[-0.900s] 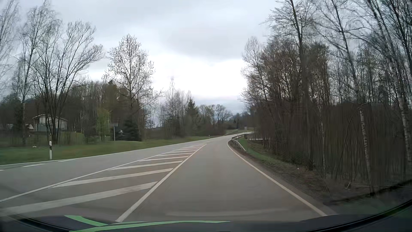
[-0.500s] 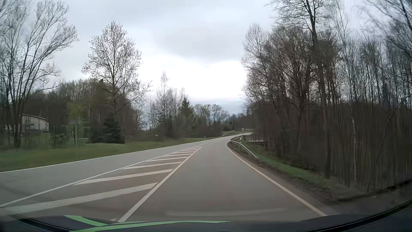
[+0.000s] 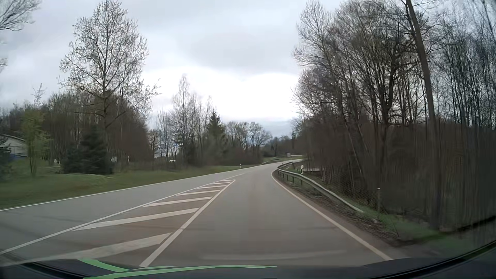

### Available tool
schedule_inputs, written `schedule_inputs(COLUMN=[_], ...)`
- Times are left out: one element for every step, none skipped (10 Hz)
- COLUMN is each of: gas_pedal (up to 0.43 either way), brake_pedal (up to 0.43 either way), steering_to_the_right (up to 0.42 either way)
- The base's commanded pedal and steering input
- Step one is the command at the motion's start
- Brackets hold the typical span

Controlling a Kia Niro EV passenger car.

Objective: Follow the waypoints while adhering to traffic rules and regulations

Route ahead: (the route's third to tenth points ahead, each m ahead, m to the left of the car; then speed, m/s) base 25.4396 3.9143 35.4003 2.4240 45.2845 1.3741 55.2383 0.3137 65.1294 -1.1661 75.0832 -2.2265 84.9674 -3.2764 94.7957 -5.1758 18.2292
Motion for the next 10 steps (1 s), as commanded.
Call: schedule_inputs(gas_pedal=[0.118,0.118,0.118,0.118,0.118,0.118,0.118,0.118,0.118,0.118], brake_pedal=[0.000,0.000,0.000,0.000,0.000,0.000,0.000,0.000,0.000,0.000], steering_to_the_right=[0.008,0.008,0.008,0.008,0.008,0.008,0.008,0.008,0.008,0.008])
